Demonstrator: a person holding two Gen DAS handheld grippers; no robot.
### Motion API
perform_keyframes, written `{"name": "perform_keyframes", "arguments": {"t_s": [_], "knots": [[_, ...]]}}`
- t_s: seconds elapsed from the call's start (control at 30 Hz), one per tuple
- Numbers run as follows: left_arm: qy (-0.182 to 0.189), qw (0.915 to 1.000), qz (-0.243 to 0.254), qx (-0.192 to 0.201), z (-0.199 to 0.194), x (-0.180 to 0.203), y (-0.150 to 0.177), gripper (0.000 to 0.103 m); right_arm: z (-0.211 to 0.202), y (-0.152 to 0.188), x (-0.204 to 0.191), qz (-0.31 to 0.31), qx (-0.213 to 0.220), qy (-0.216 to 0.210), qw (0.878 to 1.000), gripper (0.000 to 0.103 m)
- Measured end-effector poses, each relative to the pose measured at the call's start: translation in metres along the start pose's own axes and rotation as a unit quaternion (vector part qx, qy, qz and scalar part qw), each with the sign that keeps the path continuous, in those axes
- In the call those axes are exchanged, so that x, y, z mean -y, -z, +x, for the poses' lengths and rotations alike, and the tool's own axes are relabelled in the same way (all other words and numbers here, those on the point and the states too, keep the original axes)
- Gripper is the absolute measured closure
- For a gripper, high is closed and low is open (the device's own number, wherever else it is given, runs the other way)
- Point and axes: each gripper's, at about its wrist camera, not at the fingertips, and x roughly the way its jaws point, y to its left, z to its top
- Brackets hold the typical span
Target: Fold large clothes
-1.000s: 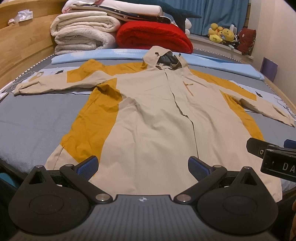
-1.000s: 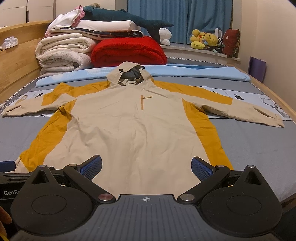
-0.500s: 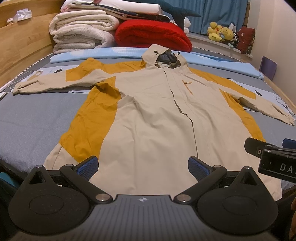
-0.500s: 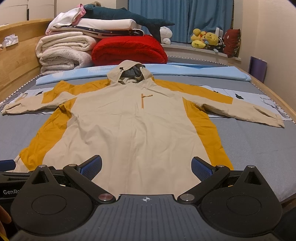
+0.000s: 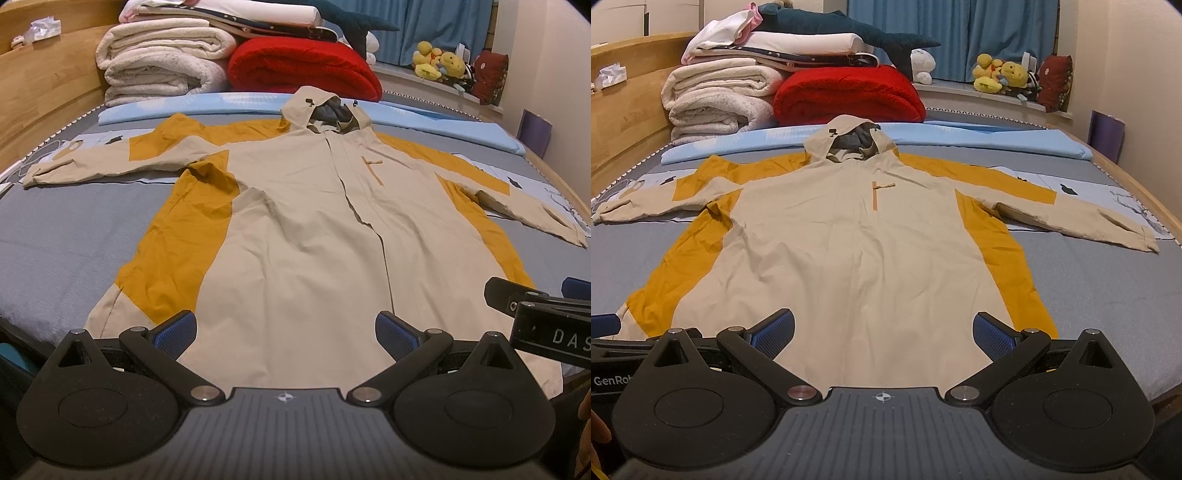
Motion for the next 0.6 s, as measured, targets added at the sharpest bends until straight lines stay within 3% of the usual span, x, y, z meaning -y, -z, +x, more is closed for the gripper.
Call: {"name": "perform_keyframes", "arguments": {"t_s": [0.47, 0.6], "knots": [[0.010, 0.9999, -0.011, -0.008, 0.004, -0.002, -0.005, 0.000, 0.002, -0.001, 0.003, 0.001, -0.001, 0.003, 1.000, 0.001], [-0.010, 0.9997, 0.005, -0.020, 0.023, -0.018, -0.023, 0.000, 0.008, -0.006, 0.024, 0.011, 0.016, 0.040, 0.999, 0.002]]}}
